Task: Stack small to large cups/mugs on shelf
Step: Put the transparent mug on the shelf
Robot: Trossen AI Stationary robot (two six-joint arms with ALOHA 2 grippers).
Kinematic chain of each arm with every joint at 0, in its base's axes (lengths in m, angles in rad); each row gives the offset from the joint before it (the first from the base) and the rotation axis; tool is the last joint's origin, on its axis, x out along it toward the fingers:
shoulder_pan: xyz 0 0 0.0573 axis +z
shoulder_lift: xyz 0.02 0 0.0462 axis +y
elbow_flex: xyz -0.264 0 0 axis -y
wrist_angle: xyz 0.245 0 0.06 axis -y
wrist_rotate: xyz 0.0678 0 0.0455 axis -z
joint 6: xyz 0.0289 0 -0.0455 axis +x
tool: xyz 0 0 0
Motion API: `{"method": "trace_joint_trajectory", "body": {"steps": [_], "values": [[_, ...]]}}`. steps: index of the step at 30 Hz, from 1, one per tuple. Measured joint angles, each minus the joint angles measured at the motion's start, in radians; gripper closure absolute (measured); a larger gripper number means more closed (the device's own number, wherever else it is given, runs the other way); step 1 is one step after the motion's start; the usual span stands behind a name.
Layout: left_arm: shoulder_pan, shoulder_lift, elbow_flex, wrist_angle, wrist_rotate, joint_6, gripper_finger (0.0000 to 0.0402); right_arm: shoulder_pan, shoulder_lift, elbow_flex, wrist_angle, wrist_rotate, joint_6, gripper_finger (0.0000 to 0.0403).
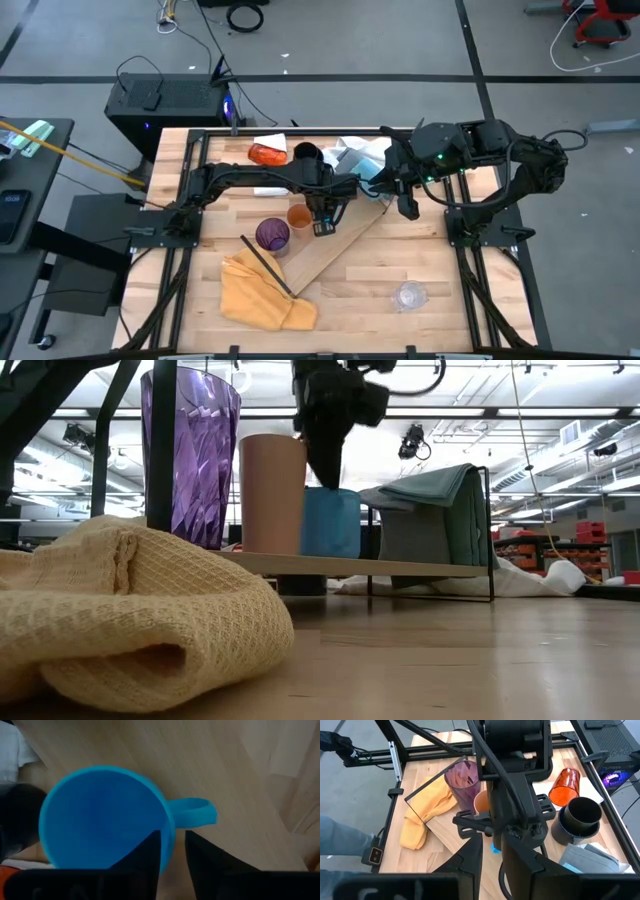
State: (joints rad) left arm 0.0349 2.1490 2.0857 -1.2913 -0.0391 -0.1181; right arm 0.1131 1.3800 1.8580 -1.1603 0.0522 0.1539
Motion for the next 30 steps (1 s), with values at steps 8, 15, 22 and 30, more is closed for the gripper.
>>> {"method": "trace_joint_trajectory", "body": {"steps": [8, 15, 22, 30], "values": [[0.000, -0.002, 0.113, -0.011, 0.000, 0.000, 0.0299, 0.000, 0.000, 0.000, 0.000, 0.000, 0.000, 0.0325], [0.000, 0.000, 0.257, -0.051, 0.000, 0.001, 0.0297, 0.004, 0.000, 0.000, -0.087, -0.005, 0.018, 0.0325], [0.000, -0.093, 0.269, 0.060, -0.004, 0.004, 0.0294, 0.114, -0.002, -0.035, -0.194, -0.094, 0.142, 0.0325], [0.000, -0.254, 0.259, 0.233, -0.045, 0.063, 0.0294, 0.357, -0.007, -0.200, -0.145, -0.093, 0.353, 0.0325]]}}
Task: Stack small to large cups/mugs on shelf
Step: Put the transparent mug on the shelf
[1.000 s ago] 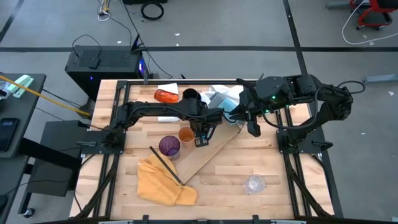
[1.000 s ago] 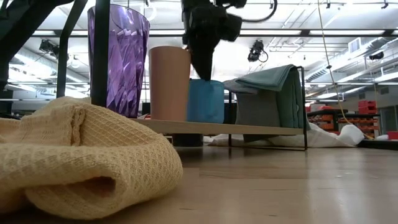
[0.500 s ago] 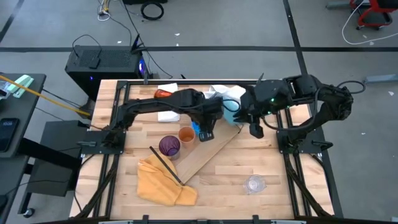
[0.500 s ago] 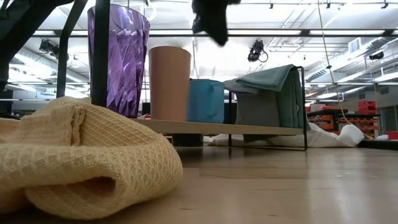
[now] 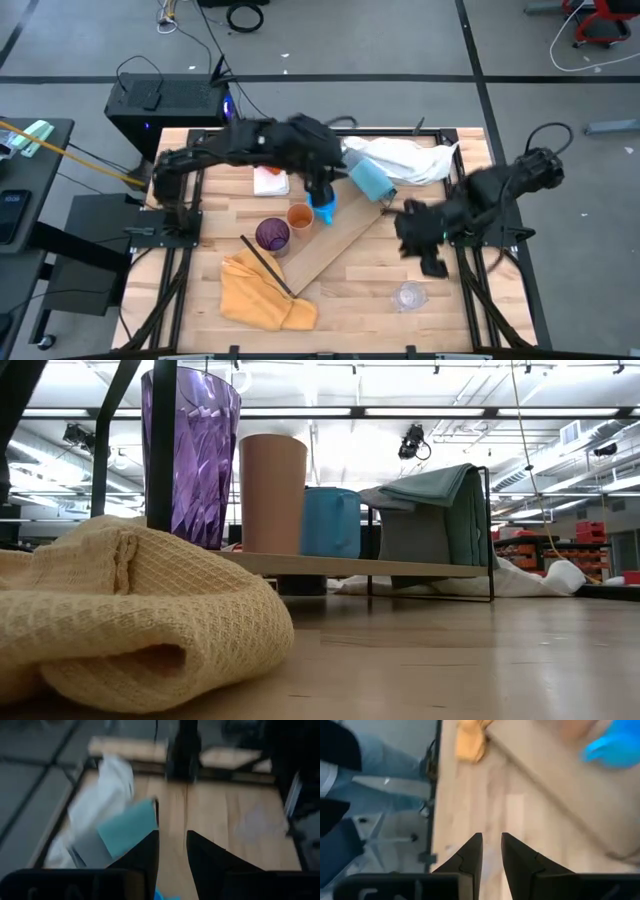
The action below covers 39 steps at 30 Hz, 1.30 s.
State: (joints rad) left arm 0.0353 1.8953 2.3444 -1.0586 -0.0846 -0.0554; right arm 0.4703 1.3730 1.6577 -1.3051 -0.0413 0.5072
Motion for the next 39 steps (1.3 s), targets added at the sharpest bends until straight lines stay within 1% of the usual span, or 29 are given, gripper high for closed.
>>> {"method": "trace_joint_trajectory", "body": {"steps": [3, 6, 12, 16, 19, 21, 26, 29, 31, 36, 39], "values": [[0.000, -0.054, 0.000, 0.067, -0.018, 0.022, 0.0294, 0.077, -0.001, -0.101, 0.064, 0.010, 0.083, 0.0325], [0.000, -0.101, 0.000, 0.105, -0.029, 0.029, 0.0294, 0.128, -0.002, -0.196, 0.143, 0.018, 0.149, 0.0325], [0.001, -0.135, -0.002, 0.111, -0.035, 0.038, 0.0294, 0.180, -0.003, -0.358, 0.341, 0.004, 0.245, 0.0325], [-0.001, -0.139, -0.001, 0.095, -0.034, 0.040, 0.0294, 0.195, -0.003, -0.433, 0.391, -0.049, 0.291, 0.0325], [-0.001, -0.138, -0.002, 0.087, -0.035, 0.040, 0.0294, 0.193, -0.003, -0.463, 0.414, -0.085, 0.312, 0.0325], [-0.001, -0.138, -0.002, 0.087, -0.035, 0.041, 0.0294, 0.192, -0.007, -0.477, 0.446, -0.091, 0.311, 0.0325], [0.000, -0.138, -0.002, 0.087, -0.035, 0.044, 0.0294, 0.169, -0.009, -0.484, 0.415, -0.095, 0.262, 0.0325], [0.000, -0.138, -0.002, 0.082, -0.035, 0.052, 0.0294, 0.138, -0.015, -0.484, 0.431, -0.110, 0.226, 0.0325], [0.000, -0.138, -0.002, 0.082, -0.035, 0.053, 0.0294, 0.117, -0.023, -0.484, 0.474, -0.138, 0.196, 0.0325], [-0.006, -0.141, -0.002, 0.080, -0.035, 0.076, 0.0296, 0.080, -0.048, -0.484, 0.654, -0.224, 0.167, 0.0325], [-0.006, -0.147, -0.001, 0.082, -0.035, 0.093, 0.0296, 0.065, -0.066, -0.484, 0.708, -0.263, 0.156, 0.0325]]}}
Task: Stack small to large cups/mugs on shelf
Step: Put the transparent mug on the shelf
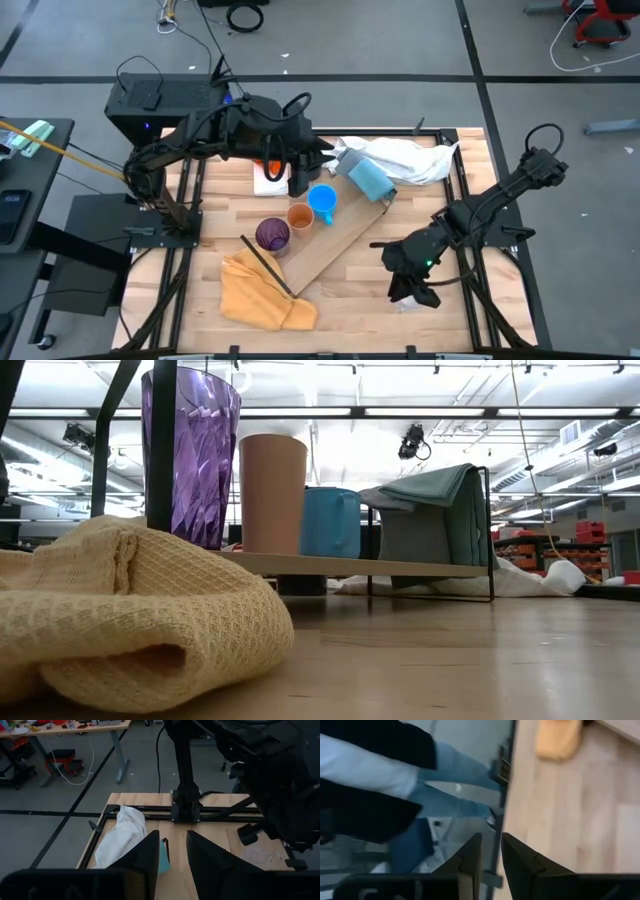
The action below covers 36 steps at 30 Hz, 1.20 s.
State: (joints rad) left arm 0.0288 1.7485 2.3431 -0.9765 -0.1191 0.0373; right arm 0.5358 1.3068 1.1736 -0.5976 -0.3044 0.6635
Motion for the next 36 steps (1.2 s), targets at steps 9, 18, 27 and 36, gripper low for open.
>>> {"method": "trace_joint_trajectory", "body": {"steps": [9, 18, 27, 36], "values": [[0.000, -0.031, 0.000, -0.004, 0.000, 0.027, 0.0301, -0.103, -0.019, -0.023, -0.079, -0.042, -0.173, 0.0334], [0.000, -0.131, 0.000, 0.161, 0.056, 0.042, 0.0303, -0.273, -0.261, -0.140, -0.135, -0.051, -0.223, 0.0343], [0.044, -0.320, -0.001, 0.088, 0.076, 0.125, 0.0319, -0.312, -0.546, -0.265, -0.122, 0.114, -0.067, 0.0345], [0.085, -0.636, -0.245, 0.028, 0.018, 0.021, 0.0318, -0.311, -0.571, -0.267, -0.114, 0.149, -0.111, 0.0345]]}}
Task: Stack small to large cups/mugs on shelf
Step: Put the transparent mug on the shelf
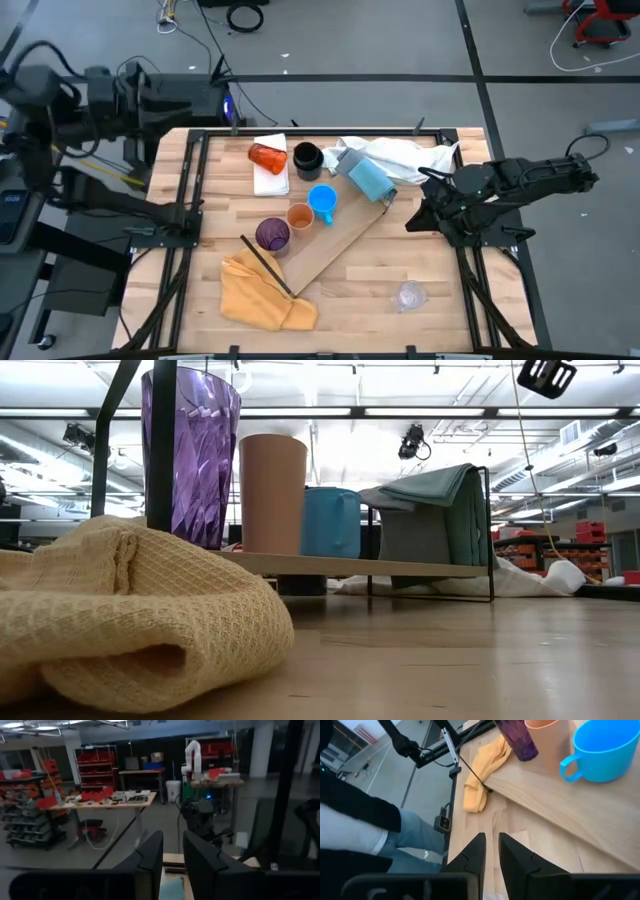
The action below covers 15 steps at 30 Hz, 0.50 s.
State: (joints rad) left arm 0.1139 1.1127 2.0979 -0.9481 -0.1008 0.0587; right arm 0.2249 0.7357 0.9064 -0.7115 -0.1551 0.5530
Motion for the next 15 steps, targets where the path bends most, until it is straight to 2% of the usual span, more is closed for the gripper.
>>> {"method": "trace_joint_trajectory", "body": {"steps": [3, 5, 9, 12, 15], "values": [[0.000, -0.141, -0.252, 0.148, 0.000, -0.042, 0.0319, 0.000, 0.003, 0.000, 0.002, 0.006, -0.004, 0.0345], [0.000, -0.238, -0.456, 0.336, 0.010, -0.066, 0.0322, 0.000, 0.003, 0.001, 0.002, 0.029, 0.001, 0.0345], [0.000, -0.376, -0.846, 0.718, 0.093, -0.125, 0.0328, -0.001, 0.004, 0.001, 0.011, 0.053, 0.008, 0.0345], [0.000, -0.406, -1.031, 0.856, 0.101, -0.167, 0.0331, -0.001, 0.004, 0.001, 0.026, 0.031, 0.091, 0.0345], [0.001, -0.412, -1.110, 0.892, 0.104, -0.184, 0.0330, 0.008, 0.004, 0.001, 0.023, -0.037, 0.202, 0.0345]]}}
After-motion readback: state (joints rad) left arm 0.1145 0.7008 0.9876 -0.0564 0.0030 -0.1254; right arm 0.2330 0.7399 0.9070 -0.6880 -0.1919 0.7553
